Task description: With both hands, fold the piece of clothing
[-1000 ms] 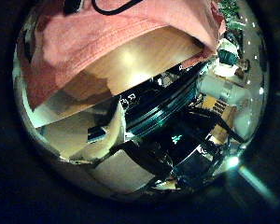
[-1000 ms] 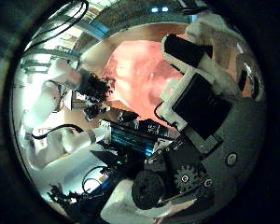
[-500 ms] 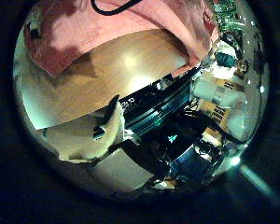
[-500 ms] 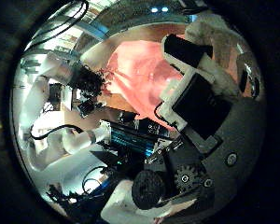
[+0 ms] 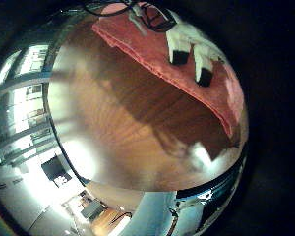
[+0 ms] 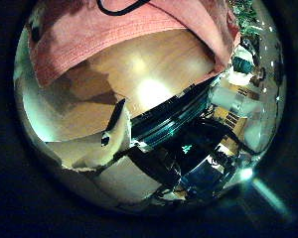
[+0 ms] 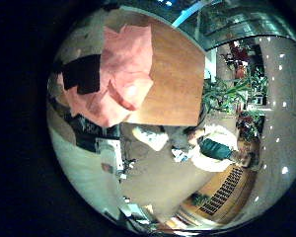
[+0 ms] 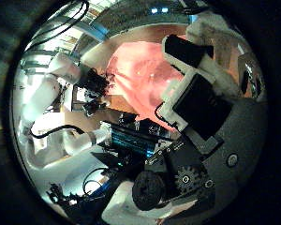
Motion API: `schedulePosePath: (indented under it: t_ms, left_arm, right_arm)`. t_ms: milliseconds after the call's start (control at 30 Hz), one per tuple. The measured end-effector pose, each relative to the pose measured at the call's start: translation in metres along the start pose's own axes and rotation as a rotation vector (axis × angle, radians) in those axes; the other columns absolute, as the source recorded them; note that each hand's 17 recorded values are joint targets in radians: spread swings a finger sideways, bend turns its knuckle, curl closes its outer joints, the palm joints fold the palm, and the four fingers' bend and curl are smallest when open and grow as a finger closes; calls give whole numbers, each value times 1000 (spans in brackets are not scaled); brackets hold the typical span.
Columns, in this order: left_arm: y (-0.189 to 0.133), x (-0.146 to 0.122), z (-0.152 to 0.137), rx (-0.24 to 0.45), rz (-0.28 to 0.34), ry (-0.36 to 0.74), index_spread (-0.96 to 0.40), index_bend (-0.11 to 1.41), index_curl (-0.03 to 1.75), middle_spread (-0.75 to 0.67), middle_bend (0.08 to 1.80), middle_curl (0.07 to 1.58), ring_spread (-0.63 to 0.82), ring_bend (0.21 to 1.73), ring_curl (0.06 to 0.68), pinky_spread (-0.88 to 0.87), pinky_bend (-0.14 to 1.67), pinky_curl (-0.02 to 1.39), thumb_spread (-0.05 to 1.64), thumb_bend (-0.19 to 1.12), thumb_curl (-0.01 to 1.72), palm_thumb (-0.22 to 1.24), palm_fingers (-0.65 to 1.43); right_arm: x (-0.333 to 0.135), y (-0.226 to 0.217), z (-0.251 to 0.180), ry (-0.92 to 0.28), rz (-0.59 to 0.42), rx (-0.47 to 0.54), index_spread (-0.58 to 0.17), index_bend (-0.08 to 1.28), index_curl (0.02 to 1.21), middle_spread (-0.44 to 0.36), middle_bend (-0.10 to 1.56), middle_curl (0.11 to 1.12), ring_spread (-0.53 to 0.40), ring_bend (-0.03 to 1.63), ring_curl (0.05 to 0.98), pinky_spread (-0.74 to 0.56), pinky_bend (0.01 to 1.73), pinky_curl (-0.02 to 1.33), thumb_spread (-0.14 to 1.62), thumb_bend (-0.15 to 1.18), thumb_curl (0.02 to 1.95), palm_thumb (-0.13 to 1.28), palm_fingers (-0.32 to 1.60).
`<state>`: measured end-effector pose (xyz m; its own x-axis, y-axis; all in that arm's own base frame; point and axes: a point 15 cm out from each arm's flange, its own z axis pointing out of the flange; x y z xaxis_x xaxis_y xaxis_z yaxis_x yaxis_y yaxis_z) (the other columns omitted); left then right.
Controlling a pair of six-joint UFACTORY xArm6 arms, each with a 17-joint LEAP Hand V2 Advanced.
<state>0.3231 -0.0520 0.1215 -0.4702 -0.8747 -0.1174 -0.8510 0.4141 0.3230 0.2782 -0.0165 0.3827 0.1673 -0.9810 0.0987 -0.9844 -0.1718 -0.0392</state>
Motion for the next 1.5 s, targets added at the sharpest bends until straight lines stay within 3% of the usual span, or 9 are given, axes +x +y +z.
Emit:
schedulePosePath:
  t_ms: [167,300,333,500,600,700,933,1167,1500]
  left_arm:
    - [4,-3,-1,-14,-3,-2,-166,356,448,-98,498,458,-44,722,213,42,263,402,1048,-24,323,458,514]
    - [8,-6,-5,-31,-2,-12,-268,430,521,-259,741,571,-278,832,244,-147,255,391,1045,-21,326,469,826]
    - [9,-6,-5,-36,-2,-13,-289,435,542,-287,770,599,-317,853,265,-189,272,404,1045,-22,326,470,813]
    - [16,-7,-6,-59,0,-22,-403,446,638,-406,876,702,-460,1079,367,-454,443,463,1056,1,339,547,1074]
    - [20,-9,-5,-76,4,-29,-467,465,708,-449,907,754,-484,1141,418,-570,596,529,1069,20,366,646,1110]
    - [26,-12,-6,-100,10,-42,-524,487,780,-485,929,791,-487,1193,450,-642,724,581,1072,49,419,752,1121]
    - [26,-13,-22,-92,13,-43,-626,488,933,-533,985,856,-481,1271,491,-697,935,656,1074,20,502,793,1126]
    - [17,1,-60,-63,38,6,-690,465,1064,-547,1014,894,-471,1305,504,-697,1002,667,1071,-8,563,803,1105]
    - [3,6,-96,-36,51,2,-743,409,1200,-551,1018,922,-467,1319,505,-690,1024,657,1073,-11,619,799,1093]
  right_arm:
    - [0,1,0,0,0,-3,-325,956,962,-157,1290,775,-239,1347,747,-227,1228,903,1068,-15,653,934,1099]
    - [0,1,0,0,1,-2,-325,956,962,-157,1290,774,-240,1346,748,-228,1226,907,1066,-15,654,933,1100]
    - [0,1,0,0,0,-3,-325,956,963,-157,1290,774,-240,1345,748,-228,1225,908,1066,-15,654,933,1100]
    - [0,1,0,0,0,-2,-325,955,963,-157,1290,774,-240,1344,749,-229,1222,913,1065,-15,655,933,1100]
    - [0,1,0,0,0,-3,-326,955,963,-157,1290,774,-240,1344,750,-230,1220,915,1064,-15,656,933,1100]
    - [0,2,0,-1,0,-5,-325,959,961,-157,1289,773,-240,1342,750,-230,1218,917,1064,-15,656,933,1102]
    - [-1,0,1,0,-4,0,-326,961,960,-158,1278,770,-238,1336,748,-238,1213,918,1068,-24,651,913,1100]
    - [-27,24,56,-53,-45,-113,-367,711,868,-194,1081,683,-247,1269,655,-378,1110,783,1128,-37,573,734,1042]
    - [-67,19,104,-73,-123,-103,-452,336,768,-249,859,622,-299,1164,561,-545,1076,642,1110,-33,473,598,855]
